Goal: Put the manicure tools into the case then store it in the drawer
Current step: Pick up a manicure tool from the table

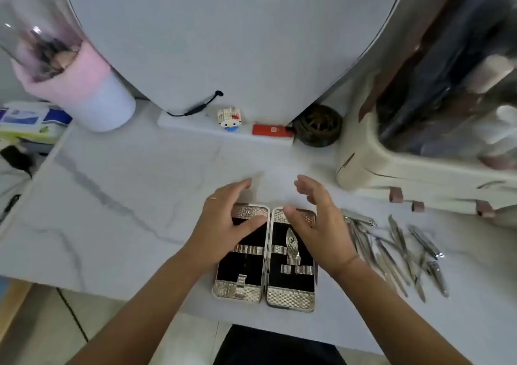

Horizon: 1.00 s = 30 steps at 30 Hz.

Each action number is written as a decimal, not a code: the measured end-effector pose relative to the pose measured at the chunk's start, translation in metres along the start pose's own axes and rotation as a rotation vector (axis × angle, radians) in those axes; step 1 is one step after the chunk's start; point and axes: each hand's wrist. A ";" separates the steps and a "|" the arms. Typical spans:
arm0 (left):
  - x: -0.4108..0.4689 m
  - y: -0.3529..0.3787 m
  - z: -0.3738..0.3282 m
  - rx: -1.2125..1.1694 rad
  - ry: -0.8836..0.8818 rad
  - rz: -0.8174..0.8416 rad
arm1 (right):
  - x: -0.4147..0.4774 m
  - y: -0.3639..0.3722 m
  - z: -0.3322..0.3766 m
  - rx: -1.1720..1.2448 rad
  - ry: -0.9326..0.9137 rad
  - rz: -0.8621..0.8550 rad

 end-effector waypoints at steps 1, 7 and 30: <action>0.000 0.005 0.005 -0.019 0.033 -0.034 | 0.001 0.005 -0.007 0.021 -0.027 -0.031; -0.003 0.021 0.022 0.031 0.198 -0.117 | -0.003 0.017 -0.025 0.055 -0.128 -0.084; -0.010 0.020 0.021 0.075 0.261 -0.052 | -0.031 -0.074 -0.069 -0.572 -0.028 -0.284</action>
Point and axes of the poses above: each hand's wrist, its own x-axis towards the middle knuckle, its own y-axis out of the palm, z = x × y
